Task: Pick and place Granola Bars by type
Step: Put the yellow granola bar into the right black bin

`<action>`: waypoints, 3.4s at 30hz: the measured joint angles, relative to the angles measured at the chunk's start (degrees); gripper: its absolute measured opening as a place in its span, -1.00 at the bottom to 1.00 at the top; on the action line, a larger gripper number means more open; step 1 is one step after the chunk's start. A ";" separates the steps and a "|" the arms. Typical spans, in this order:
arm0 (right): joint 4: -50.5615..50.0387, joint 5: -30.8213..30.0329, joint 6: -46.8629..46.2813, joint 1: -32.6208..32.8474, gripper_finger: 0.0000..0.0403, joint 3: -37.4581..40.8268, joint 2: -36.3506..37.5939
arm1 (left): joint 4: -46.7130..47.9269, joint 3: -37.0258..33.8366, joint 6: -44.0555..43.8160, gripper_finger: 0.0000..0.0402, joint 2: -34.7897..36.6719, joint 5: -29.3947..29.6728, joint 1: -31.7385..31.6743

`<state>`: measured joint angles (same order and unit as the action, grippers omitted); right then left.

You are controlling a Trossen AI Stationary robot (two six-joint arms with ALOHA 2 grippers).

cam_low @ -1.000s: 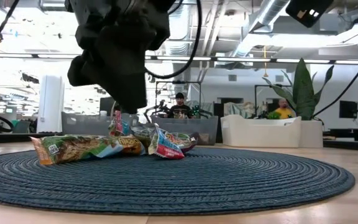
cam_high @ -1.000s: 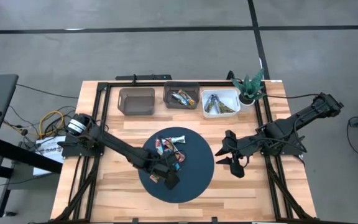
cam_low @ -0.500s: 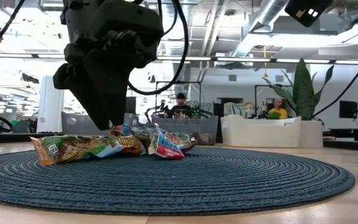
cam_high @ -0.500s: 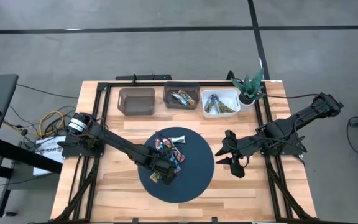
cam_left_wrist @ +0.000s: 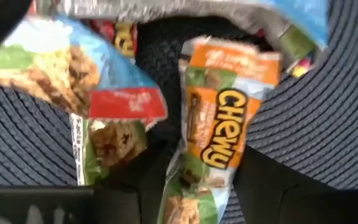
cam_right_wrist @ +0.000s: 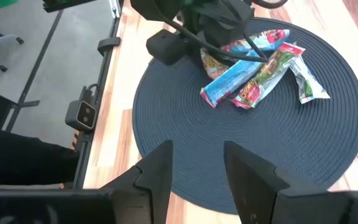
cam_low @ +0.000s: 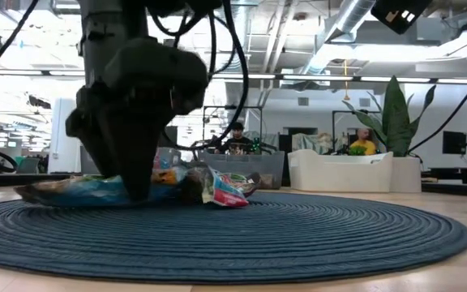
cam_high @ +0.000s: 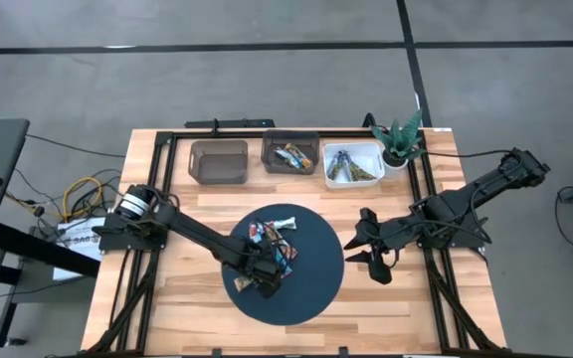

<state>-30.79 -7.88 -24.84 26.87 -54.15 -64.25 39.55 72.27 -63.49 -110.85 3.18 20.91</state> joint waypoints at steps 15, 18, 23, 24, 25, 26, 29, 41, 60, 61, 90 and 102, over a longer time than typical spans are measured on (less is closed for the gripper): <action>-0.03 -0.06 -0.02 -0.02 -0.34 0.00 0.00 | -0.50 1.11 -0.21 -0.76 0.01 -1.76 0.00; -0.03 -0.08 0.00 -0.11 -0.34 0.00 0.00 | -0.69 1.11 -0.38 -0.79 0.38 -1.82 0.00; -0.03 -0.11 -0.02 -0.52 -0.34 0.00 0.00 | -0.85 1.11 -2.38 -0.73 2.90 0.74 -0.30; -0.03 -0.13 -0.02 -0.76 -0.34 0.00 0.00 | -0.84 1.11 -3.02 -0.72 3.69 1.74 -0.42; -0.03 -0.13 -0.02 -1.10 -0.34 0.00 0.00 | -0.83 1.11 -3.60 -0.72 4.66 3.06 -0.57; -0.03 -0.19 -0.02 -1.40 -0.34 0.00 0.00 | -1.06 1.11 -4.24 -0.72 5.73 4.47 -0.81; 0.17 -1.37 -0.09 -2.80 -0.34 0.00 0.00 | -2.04 1.11 -5.68 -0.74 9.52 9.85 -1.41; 6.89 -13.91 6.20 -13.82 -0.36 0.02 0.00 | -6.87 1.14 4.75 -0.75 22.25 24.80 -14.35; 8.30 -23.55 7.42 -30.78 -0.38 0.02 0.00 | -24.66 0.75 31.29 -0.75 21.66 6.61 -47.92; 8.54 -23.53 7.47 -31.13 -0.38 0.02 0.00 | -26.30 0.83 31.91 -0.75 20.89 4.12 -49.26; 8.97 -21.79 7.34 -32.39 -0.38 0.02 -0.02 | -24.48 9.92 36.92 -0.25 4.73 -12.82 -53.83; 8.26 -16.24 7.91 -32.15 -0.38 0.02 -0.02 | -20.47 9.90 41.37 -0.33 6.83 -27.14 -48.90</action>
<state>-22.53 -24.12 -16.93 -5.28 -54.13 -64.27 19.08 82.17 -22.11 -104.01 -23.96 -27.99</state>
